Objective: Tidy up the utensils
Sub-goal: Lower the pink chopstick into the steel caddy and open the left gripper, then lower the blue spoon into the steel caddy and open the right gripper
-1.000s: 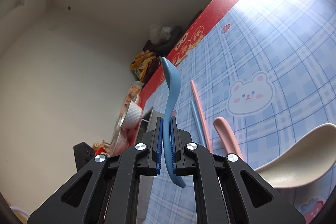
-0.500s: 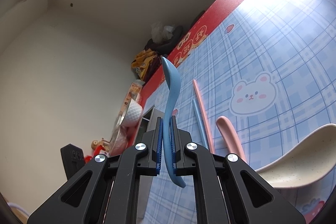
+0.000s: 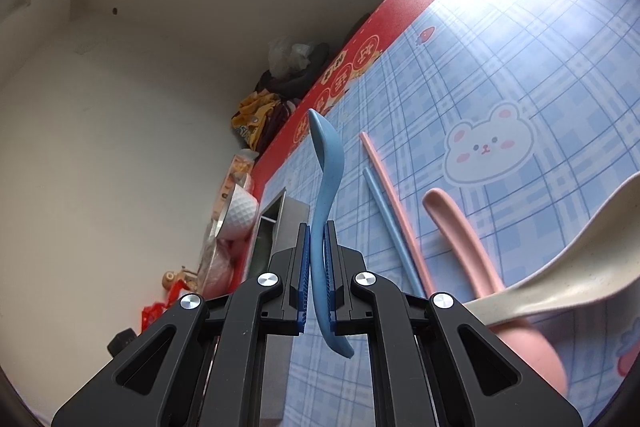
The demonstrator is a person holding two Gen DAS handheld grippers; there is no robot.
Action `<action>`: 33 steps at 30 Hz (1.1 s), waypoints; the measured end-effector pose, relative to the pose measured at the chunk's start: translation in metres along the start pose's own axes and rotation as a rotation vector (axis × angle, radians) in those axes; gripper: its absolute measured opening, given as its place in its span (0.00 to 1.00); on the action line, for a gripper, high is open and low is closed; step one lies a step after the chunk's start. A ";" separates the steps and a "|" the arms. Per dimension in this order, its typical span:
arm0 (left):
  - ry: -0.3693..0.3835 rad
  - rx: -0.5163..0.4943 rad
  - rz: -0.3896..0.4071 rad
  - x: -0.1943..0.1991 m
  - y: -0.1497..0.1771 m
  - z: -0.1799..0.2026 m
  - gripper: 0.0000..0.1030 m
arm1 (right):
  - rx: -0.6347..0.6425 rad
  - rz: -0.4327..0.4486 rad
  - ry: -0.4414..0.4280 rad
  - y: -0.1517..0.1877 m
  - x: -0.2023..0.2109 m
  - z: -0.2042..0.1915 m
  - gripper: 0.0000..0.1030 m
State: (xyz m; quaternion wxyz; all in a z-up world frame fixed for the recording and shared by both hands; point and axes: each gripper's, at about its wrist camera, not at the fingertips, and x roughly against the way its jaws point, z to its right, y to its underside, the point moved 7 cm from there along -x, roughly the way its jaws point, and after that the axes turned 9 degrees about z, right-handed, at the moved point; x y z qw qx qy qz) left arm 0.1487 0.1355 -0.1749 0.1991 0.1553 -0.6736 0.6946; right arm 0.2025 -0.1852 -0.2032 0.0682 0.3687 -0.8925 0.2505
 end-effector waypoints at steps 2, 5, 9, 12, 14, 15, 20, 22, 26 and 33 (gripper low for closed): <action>-0.003 0.011 0.012 -0.001 -0.002 -0.006 0.94 | -0.026 -0.008 0.012 0.009 -0.007 -0.009 0.07; 0.015 0.035 0.033 -0.002 -0.004 -0.012 0.94 | -0.011 -0.023 0.022 0.023 -0.017 -0.027 0.07; -0.014 0.035 0.073 -0.001 -0.001 -0.019 0.94 | 0.030 -0.044 0.038 0.038 -0.034 -0.054 0.07; -0.011 0.049 0.100 0.004 -0.001 -0.021 0.94 | 0.067 -0.073 0.070 0.049 -0.051 -0.069 0.07; -0.012 0.045 0.113 0.007 0.000 -0.019 0.94 | 0.086 -0.098 0.095 0.058 -0.066 -0.077 0.07; -0.015 0.035 0.121 0.009 0.000 -0.017 0.94 | 0.092 -0.110 0.106 0.061 -0.073 -0.079 0.07; -0.003 0.053 0.132 0.010 -0.001 -0.020 0.94 | 0.156 -0.152 0.176 0.082 -0.101 -0.090 0.07; 0.007 0.110 0.131 0.011 0.000 -0.029 0.94 | 0.188 -0.153 0.204 0.085 -0.111 -0.094 0.07; 0.020 0.214 0.116 0.009 0.002 -0.046 0.94 | 0.201 -0.155 0.266 0.086 -0.123 -0.094 0.07; 0.009 0.241 0.124 0.012 0.002 -0.051 0.94 | 0.198 -0.162 0.318 0.096 -0.139 -0.095 0.07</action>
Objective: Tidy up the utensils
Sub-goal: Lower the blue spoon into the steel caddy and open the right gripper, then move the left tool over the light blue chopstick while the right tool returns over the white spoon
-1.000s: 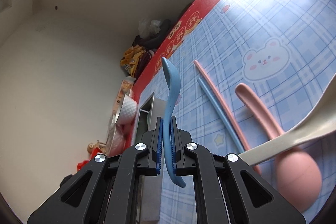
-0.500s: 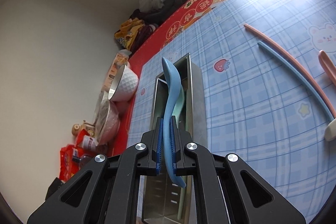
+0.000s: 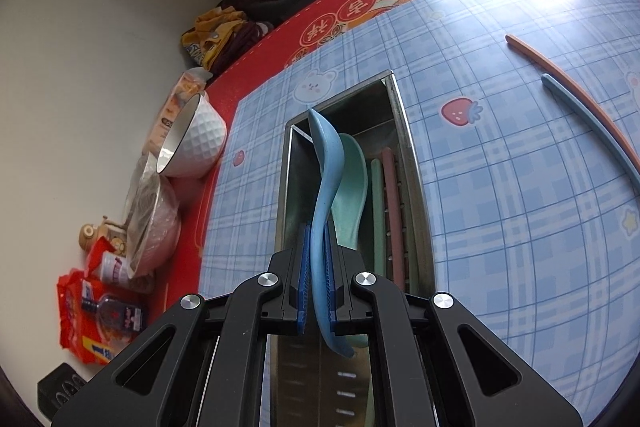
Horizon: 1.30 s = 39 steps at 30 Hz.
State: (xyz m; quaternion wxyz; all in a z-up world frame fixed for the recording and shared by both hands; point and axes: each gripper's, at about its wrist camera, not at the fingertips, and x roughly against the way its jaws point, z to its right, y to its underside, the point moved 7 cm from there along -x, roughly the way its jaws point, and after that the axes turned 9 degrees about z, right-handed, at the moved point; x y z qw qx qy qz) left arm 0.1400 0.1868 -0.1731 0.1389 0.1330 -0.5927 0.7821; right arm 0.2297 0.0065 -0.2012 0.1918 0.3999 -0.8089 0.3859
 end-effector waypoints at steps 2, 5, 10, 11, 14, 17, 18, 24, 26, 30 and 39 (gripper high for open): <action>0.001 -0.008 0.000 0.000 0.000 0.001 0.94 | -0.013 -0.008 0.007 0.002 -0.003 0.001 0.07; -0.002 -0.006 0.002 0.000 -0.001 0.001 0.94 | -0.021 -0.010 0.015 0.004 -0.004 0.001 0.07; 0.001 0.002 -0.004 -0.002 -0.001 0.000 0.94 | -0.029 -0.028 0.003 0.006 -0.004 -0.001 0.08; 0.001 0.002 -0.005 -0.002 -0.001 0.000 0.94 | -0.030 -0.032 0.002 0.007 -0.004 -0.001 0.08; 0.001 0.002 -0.007 -0.002 -0.001 0.000 0.94 | -0.024 -0.037 -0.010 0.009 -0.001 -0.002 0.08; 0.000 0.007 -0.008 -0.004 -0.001 -0.002 0.94 | 0.020 -0.007 -0.025 0.005 0.009 -0.004 0.08; 0.000 0.008 -0.009 -0.004 -0.001 -0.002 0.94 | 0.046 0.008 -0.030 0.003 0.014 -0.005 0.08; -0.009 -0.003 -0.007 -0.005 0.000 -0.002 0.94 | 0.238 0.140 -0.039 -0.020 0.051 0.007 0.08; -0.014 -0.008 -0.007 -0.005 0.000 -0.001 0.94 | 0.307 0.186 -0.028 -0.028 0.066 0.017 0.08; -0.029 -0.010 -0.006 -0.004 0.001 -0.002 0.94 | 0.364 0.259 -0.045 -0.044 0.097 0.048 0.09; -0.121 -0.071 -0.012 -0.002 -0.004 0.005 0.94 | 0.425 0.342 -0.045 -0.073 0.155 0.115 0.42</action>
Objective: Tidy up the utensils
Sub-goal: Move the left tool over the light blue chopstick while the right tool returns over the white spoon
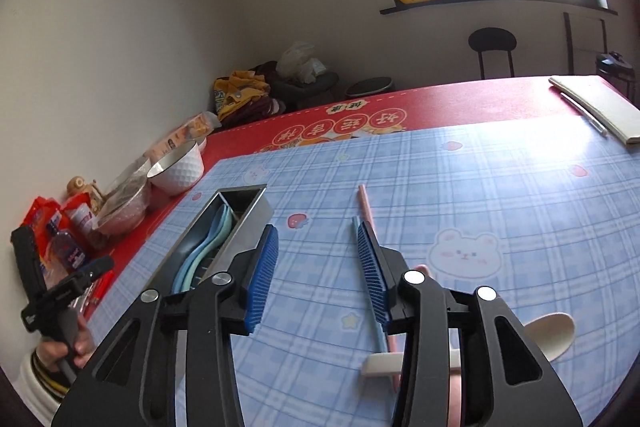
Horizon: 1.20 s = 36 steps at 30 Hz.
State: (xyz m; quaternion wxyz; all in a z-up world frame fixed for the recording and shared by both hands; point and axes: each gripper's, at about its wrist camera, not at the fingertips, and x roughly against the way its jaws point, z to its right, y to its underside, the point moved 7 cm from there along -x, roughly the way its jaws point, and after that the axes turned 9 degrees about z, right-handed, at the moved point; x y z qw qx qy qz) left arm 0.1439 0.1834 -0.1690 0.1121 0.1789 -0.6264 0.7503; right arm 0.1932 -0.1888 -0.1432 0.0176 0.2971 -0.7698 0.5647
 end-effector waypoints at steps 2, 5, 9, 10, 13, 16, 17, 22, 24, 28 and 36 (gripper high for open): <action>-0.006 0.003 0.004 0.007 -0.007 0.008 0.94 | 0.002 0.007 0.001 -0.005 0.006 0.017 0.45; 0.016 0.010 0.040 0.025 -0.025 0.033 0.91 | -0.004 0.013 0.020 -0.012 0.007 0.040 0.45; 0.082 -0.018 0.032 0.037 -0.037 0.091 0.85 | -0.021 0.037 0.035 -0.020 0.005 0.064 0.45; 0.103 -0.028 0.013 0.035 -0.036 0.110 0.84 | -0.035 0.045 0.032 -0.021 0.004 0.069 0.45; 0.175 -0.050 -0.070 0.022 -0.024 0.163 0.72 | -0.110 0.064 -0.002 -0.020 0.004 0.083 0.45; 0.233 -0.054 -0.190 -0.002 -0.002 0.209 0.56 | -0.165 0.045 -0.010 -0.016 0.006 0.092 0.45; 0.250 -0.054 -0.230 -0.012 0.004 0.222 0.53 | -0.173 0.043 -0.009 -0.014 0.008 0.094 0.45; 0.263 -0.016 -0.401 -0.061 0.038 0.265 0.32 | -0.223 0.049 0.019 -0.015 0.018 0.104 0.45; 0.268 0.023 -0.459 -0.077 0.050 0.273 0.25 | -0.233 0.051 0.022 -0.016 0.020 0.106 0.45; 0.264 0.054 -0.507 -0.092 0.060 0.283 0.24 | -0.250 0.060 0.026 -0.019 0.026 0.111 0.45; 0.230 0.028 -0.519 -0.103 0.066 0.292 0.24 | -0.285 0.050 0.014 -0.018 0.027 0.115 0.45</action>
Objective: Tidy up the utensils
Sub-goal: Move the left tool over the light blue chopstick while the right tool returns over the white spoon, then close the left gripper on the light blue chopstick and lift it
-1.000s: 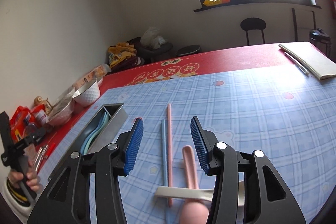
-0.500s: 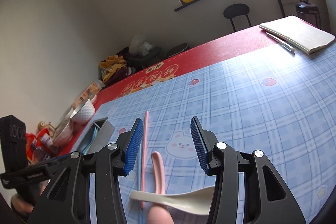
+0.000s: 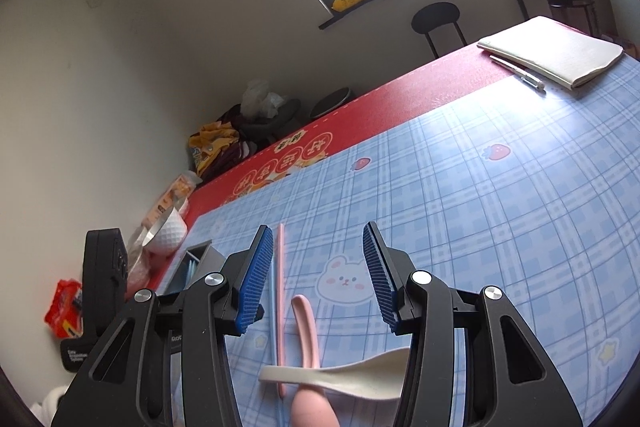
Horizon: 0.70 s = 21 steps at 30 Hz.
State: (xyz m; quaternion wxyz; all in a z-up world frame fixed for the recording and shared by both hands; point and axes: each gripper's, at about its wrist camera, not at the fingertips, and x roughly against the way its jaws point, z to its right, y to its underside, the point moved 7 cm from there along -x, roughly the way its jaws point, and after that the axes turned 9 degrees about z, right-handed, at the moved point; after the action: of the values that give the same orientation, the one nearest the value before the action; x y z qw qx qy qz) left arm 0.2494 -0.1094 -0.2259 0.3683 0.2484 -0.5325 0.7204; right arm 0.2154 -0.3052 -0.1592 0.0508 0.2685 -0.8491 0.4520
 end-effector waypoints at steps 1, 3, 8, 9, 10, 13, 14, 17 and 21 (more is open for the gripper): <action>-0.002 0.001 -0.002 0.000 -0.001 -0.001 0.24 | -0.004 0.000 0.002 0.000 0.000 0.001 0.45; -0.011 -0.004 -0.003 -0.003 0.000 -0.001 0.24 | -0.013 0.003 0.004 0.000 0.001 0.003 0.45; -0.029 -0.029 -0.012 -0.009 0.000 0.003 0.13 | -0.025 0.001 0.017 -0.001 0.003 0.006 0.45; -0.032 -0.035 -0.013 -0.010 0.000 0.003 0.12 | -0.027 -0.001 0.016 -0.001 0.002 0.007 0.45; -0.033 -0.039 -0.014 -0.010 0.002 0.003 0.11 | -0.029 -0.002 0.014 -0.001 0.002 0.007 0.45; -0.029 -0.043 -0.015 -0.010 0.004 0.004 0.11 | -0.028 -0.003 0.013 -0.002 0.001 0.006 0.45; -0.030 -0.045 -0.017 -0.011 0.004 0.005 0.11 | -0.030 -0.004 0.012 -0.002 0.001 0.006 0.45; -0.049 -0.078 -0.008 -0.012 0.004 0.008 0.11 | -0.032 -0.005 0.013 -0.002 0.001 0.006 0.45; -0.075 -0.119 0.000 -0.010 0.003 0.009 0.08 | -0.041 -0.009 0.016 -0.001 0.001 0.007 0.45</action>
State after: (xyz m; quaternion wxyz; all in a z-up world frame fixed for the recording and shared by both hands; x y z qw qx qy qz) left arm 0.2527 -0.1215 -0.2327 0.3621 0.2530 -0.5880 0.6776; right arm 0.2159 -0.3118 -0.1618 0.0651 0.2678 -0.8565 0.4365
